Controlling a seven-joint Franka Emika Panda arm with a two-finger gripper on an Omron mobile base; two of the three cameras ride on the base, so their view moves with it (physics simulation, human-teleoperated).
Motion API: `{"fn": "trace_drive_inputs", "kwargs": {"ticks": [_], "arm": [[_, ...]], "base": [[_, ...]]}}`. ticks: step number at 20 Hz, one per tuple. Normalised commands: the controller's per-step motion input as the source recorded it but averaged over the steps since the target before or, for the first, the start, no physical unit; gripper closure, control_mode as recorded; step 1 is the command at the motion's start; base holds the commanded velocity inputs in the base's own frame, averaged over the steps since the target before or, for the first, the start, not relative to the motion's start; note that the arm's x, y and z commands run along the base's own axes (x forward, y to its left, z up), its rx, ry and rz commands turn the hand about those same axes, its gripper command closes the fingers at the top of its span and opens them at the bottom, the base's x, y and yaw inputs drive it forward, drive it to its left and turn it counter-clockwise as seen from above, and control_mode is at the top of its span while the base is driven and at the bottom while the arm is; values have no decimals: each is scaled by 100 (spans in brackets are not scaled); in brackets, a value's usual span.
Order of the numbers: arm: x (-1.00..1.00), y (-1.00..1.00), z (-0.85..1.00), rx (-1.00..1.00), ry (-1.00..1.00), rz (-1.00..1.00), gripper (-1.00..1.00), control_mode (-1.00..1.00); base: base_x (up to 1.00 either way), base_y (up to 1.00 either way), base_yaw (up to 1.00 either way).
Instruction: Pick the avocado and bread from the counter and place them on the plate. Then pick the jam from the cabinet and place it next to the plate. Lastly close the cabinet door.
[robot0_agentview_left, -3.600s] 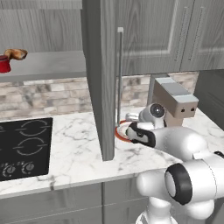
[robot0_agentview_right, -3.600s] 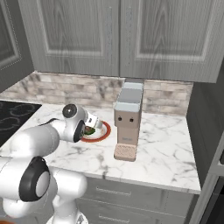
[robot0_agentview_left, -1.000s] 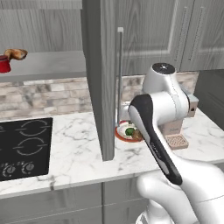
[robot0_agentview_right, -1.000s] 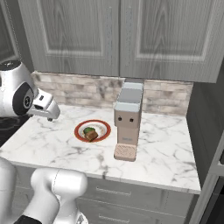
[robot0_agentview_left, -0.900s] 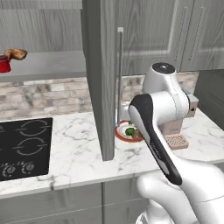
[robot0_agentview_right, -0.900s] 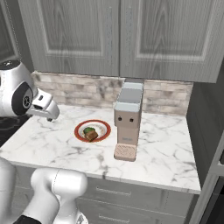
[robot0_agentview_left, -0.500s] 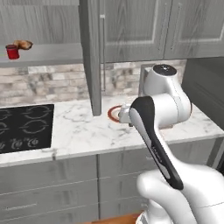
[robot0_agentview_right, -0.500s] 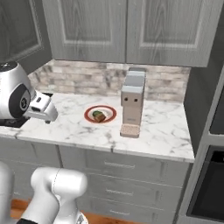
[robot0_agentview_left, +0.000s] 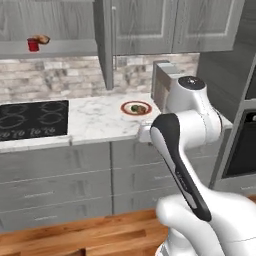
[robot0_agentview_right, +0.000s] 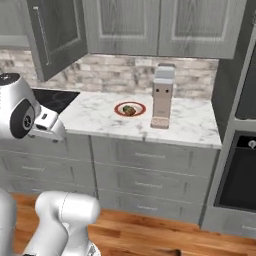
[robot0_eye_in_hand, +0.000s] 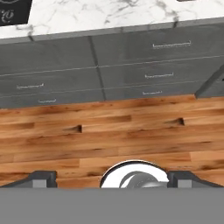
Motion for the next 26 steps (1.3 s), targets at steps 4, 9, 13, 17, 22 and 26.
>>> {"fn": "trace_drive_inputs", "kwargs": {"ticks": [4,9,13,17,22,26], "arm": [[0,0,0,0,0,0,-100,100],[0,0,0,0,0,0,-100,100],[0,0,0,0,0,0,-100,100],[0,0,0,0,0,0,-100,100],[0,0,0,0,0,0,-100,100],[0,0,0,0,0,0,-100,100]], "base": [[-31,94,6],[-10,93,5],[18,60,1],[57,26,0],[74,11,-3],[85,28,-2]]}}
